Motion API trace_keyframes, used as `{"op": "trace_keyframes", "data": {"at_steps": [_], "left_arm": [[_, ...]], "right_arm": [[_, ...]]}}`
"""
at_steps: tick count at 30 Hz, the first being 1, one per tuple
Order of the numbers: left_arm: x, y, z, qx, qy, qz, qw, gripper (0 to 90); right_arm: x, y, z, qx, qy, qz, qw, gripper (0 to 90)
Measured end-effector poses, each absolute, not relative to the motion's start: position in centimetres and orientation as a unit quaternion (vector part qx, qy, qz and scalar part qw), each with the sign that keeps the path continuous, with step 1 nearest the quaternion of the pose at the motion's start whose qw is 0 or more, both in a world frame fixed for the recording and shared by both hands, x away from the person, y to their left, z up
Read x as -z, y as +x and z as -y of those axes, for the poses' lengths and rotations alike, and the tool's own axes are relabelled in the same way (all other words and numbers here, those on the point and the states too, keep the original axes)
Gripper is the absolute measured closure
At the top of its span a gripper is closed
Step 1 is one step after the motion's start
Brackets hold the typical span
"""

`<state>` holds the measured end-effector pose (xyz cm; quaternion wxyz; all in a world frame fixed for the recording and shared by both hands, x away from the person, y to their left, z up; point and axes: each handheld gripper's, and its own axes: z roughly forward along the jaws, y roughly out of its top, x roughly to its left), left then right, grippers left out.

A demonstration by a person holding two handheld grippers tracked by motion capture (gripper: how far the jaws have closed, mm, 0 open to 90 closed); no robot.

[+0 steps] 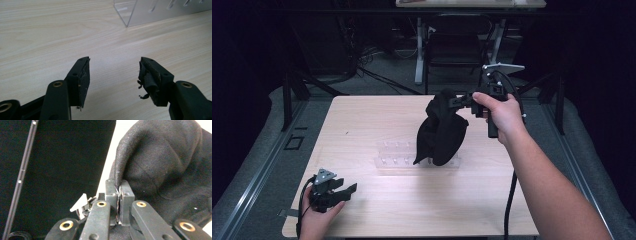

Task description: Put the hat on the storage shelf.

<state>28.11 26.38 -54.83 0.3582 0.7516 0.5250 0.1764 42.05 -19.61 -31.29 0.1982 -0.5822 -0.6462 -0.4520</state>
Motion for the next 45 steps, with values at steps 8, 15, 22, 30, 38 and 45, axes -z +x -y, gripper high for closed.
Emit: {"op": "trace_keyframes", "data": {"at_steps": [8,15,22,30,38,45], "left_arm": [[54.4,28.3,-24.9,-0.169,0.764,-0.507,0.362,43.2],[53.1,28.7,-22.9,-0.170,0.787,-0.473,0.358,47.4],[51.1,29.4,-20.4,-0.183,0.800,-0.439,0.366,48.5],[49.2,30.1,-17.2,-0.189,0.810,-0.407,0.377,51.1],[48.0,30.6,-14.7,-0.192,0.815,-0.384,0.390,51.8],[47.3,30.7,-13.1,-0.197,0.820,-0.363,0.396,53.6]], "right_arm": [[31.5,42.3,18.6,0.462,-0.572,0.644,0.212,87.7],[31.6,42.5,17.9,0.464,-0.565,0.647,0.218,87.5],[31.5,42.5,17.4,0.467,-0.563,0.647,0.216,87.2],[31.5,42.5,16.7,0.470,-0.559,0.647,0.220,86.9],[31.5,42.5,15.9,0.473,-0.554,0.648,0.223,86.9],[31.5,42.6,15.6,0.473,-0.550,0.651,0.224,86.7]]}}
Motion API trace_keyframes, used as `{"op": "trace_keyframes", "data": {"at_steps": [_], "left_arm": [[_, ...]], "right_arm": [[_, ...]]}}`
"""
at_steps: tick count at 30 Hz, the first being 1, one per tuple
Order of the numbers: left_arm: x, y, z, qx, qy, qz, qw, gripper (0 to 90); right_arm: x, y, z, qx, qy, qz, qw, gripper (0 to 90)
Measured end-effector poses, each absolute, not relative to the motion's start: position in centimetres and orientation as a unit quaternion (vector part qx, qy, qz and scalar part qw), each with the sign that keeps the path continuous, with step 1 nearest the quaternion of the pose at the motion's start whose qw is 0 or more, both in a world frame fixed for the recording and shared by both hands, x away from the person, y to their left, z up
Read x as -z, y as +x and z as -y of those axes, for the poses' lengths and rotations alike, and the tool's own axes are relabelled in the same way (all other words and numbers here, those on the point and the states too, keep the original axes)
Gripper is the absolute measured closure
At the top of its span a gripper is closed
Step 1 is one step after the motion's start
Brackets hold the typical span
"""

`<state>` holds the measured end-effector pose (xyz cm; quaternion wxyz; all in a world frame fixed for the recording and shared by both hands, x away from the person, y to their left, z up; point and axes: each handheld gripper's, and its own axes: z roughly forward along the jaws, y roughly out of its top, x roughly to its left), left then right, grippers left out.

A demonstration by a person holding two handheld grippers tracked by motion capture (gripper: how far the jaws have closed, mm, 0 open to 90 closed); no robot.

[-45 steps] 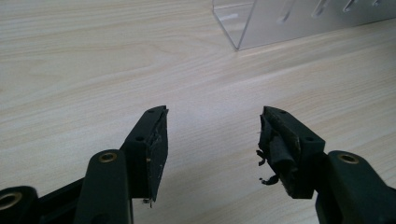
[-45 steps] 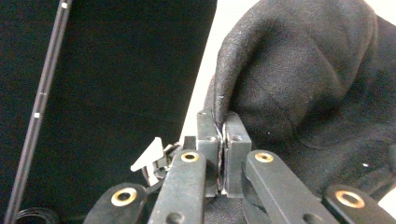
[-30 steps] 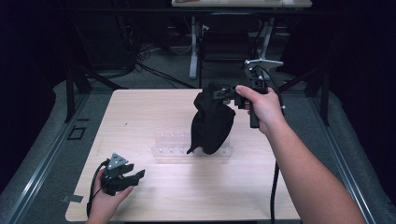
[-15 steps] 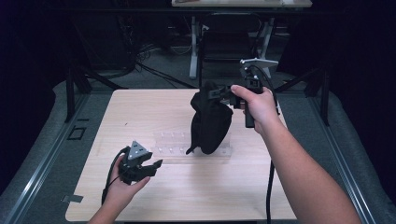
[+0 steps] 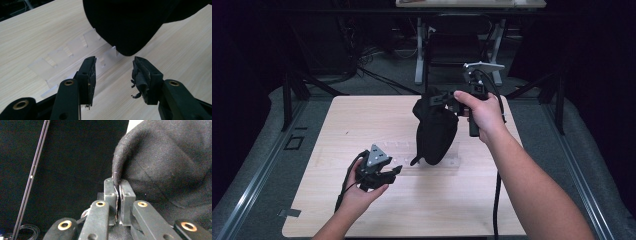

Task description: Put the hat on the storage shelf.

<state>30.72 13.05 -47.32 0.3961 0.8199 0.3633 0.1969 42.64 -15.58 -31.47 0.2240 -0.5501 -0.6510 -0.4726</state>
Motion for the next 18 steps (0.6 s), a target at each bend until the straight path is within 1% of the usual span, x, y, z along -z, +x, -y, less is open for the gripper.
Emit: {"op": "trace_keyframes", "data": {"at_steps": [11,16,18], "left_arm": [[46.1,30.5,-10.4,-0.200,0.831,-0.330,0.400,58.5],[45.9,30.5,-9.4,-0.203,0.831,-0.323,0.405,66.7],[45.8,30.6,-9.1,-0.203,0.830,-0.324,0.406,68.4]], "right_arm": [[31.3,42.8,14.6,0.474,-0.547,0.653,0.222,86.7],[31.3,42.9,14.2,0.475,-0.545,0.654,0.222,86.6],[31.3,42.8,14.1,0.475,-0.545,0.654,0.222,86.5]]}}
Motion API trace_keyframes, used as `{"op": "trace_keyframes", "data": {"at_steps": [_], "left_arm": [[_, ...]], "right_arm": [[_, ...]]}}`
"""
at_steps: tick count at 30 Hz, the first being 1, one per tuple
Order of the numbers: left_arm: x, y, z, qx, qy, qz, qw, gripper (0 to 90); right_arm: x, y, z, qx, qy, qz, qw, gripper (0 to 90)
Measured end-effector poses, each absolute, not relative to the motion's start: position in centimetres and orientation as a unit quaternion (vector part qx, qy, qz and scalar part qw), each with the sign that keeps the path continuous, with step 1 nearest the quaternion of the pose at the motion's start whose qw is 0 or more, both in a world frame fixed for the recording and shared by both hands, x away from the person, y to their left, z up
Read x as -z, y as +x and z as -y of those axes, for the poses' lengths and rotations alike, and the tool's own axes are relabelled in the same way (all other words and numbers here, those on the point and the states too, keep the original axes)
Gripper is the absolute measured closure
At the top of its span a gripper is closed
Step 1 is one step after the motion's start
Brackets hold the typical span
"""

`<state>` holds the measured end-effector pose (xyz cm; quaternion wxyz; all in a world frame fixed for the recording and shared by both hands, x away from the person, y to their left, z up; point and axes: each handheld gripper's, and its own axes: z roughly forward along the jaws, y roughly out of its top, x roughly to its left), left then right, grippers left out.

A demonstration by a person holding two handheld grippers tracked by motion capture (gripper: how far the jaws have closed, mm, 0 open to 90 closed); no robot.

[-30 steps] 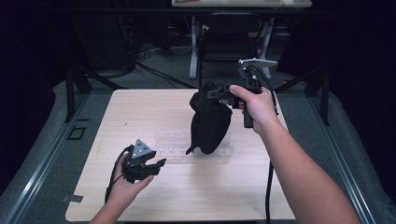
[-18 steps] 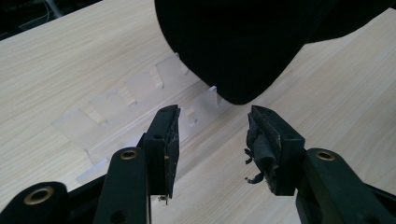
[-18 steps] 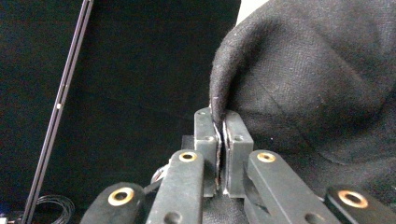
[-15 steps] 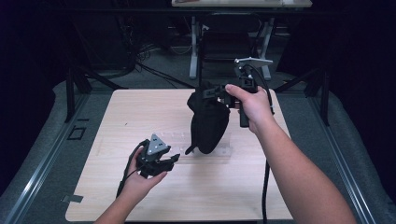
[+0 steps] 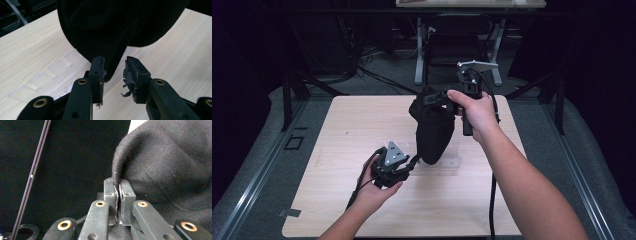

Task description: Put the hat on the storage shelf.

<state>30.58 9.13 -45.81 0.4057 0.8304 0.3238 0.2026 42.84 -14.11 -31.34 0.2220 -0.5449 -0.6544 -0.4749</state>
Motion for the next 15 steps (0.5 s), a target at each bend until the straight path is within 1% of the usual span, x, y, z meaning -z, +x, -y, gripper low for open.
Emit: {"op": "trace_keyframes", "data": {"at_steps": [1,4,5,6,9,15], "left_arm": [[45.81,30.61,-9.06,-0.203,0.830,-0.323,0.406,70.5],[45.91,30.75,-8.83,-0.208,0.829,-0.326,0.404,73.0],[45.91,30.75,-8.83,-0.208,0.829,-0.326,0.404,75.6],[45.93,30.79,-8.80,-0.208,0.829,-0.327,0.404,75.6],[45.99,30.86,-8.79,-0.207,0.831,-0.325,0.401,79.2],[46.10,30.70,-8.72,-0.215,0.833,-0.318,0.399,81.8]], "right_arm": [[31.33,42.82,14.04,0.475,-0.544,0.654,0.223,86.5],[31.33,42.80,13.95,0.475,-0.544,0.655,0.223,86.5],[31.33,42.80,13.95,0.475,-0.544,0.655,0.223,86.5],[31.33,42.79,13.91,0.474,-0.543,0.656,0.224,86.5],[31.33,42.77,13.88,0.475,-0.543,0.655,0.224,86.4],[31.29,42.69,13.81,0.477,-0.542,0.655,0.223,84.5]]}}
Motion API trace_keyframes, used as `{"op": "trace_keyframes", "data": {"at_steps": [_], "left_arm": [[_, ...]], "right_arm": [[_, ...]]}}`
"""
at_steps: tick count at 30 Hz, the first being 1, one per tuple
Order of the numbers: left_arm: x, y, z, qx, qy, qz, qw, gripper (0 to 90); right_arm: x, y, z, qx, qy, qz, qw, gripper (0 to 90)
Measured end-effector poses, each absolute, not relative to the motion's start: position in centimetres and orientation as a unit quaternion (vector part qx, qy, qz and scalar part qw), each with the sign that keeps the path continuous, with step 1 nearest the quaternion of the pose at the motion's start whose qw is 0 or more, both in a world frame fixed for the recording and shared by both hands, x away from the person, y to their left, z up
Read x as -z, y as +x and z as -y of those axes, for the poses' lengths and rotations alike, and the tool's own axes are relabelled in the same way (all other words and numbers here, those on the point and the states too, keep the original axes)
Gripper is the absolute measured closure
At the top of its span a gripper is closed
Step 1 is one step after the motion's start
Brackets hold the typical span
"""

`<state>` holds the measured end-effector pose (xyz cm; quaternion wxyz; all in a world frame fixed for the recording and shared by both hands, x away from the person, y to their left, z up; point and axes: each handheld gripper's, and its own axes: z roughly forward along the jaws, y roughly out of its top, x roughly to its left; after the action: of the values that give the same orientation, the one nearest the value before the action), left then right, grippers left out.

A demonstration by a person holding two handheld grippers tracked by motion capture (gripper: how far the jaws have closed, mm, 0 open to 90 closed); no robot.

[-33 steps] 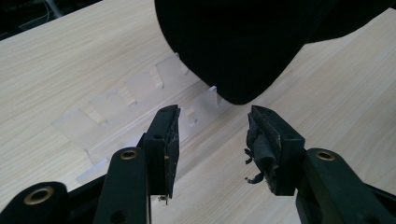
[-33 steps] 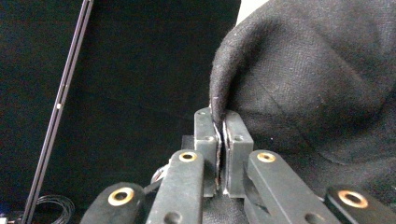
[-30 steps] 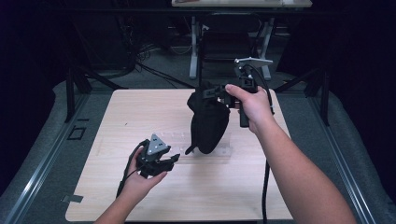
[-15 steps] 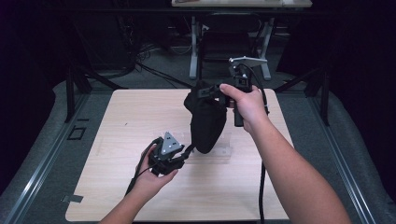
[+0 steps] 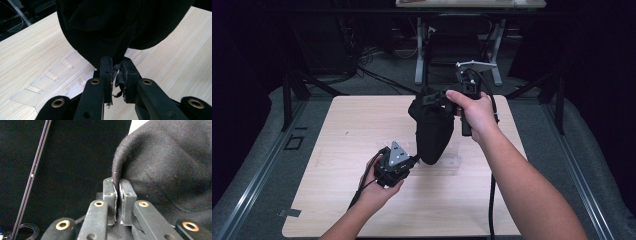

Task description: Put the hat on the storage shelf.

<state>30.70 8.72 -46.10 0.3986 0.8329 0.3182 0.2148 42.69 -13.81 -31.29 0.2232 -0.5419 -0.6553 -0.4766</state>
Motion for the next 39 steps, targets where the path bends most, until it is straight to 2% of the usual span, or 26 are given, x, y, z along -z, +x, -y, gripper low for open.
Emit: {"op": "trace_keyframes", "data": {"at_steps": [12,31,38,39], "left_arm": [[46.3,30.6,-8.9,-0.220,0.832,-0.318,0.398,83.0],[47.4,30.4,-10.3,-0.237,0.832,-0.324,0.382,84.7],[49.6,30.6,-11.0,-0.223,0.832,-0.352,0.366,84.4],[50.0,30.5,-11.2,-0.234,0.830,-0.353,0.363,84.3]], "right_arm": [[30.9,42.2,13.1,0.485,-0.531,0.658,0.224,77.5],[30.4,41.7,14.4,0.491,-0.534,0.655,0.210,76.7],[30.5,41.5,15.4,0.489,-0.541,0.655,0.198,76.7],[30.5,41.5,15.6,0.488,-0.541,0.656,0.196,76.7]]}}
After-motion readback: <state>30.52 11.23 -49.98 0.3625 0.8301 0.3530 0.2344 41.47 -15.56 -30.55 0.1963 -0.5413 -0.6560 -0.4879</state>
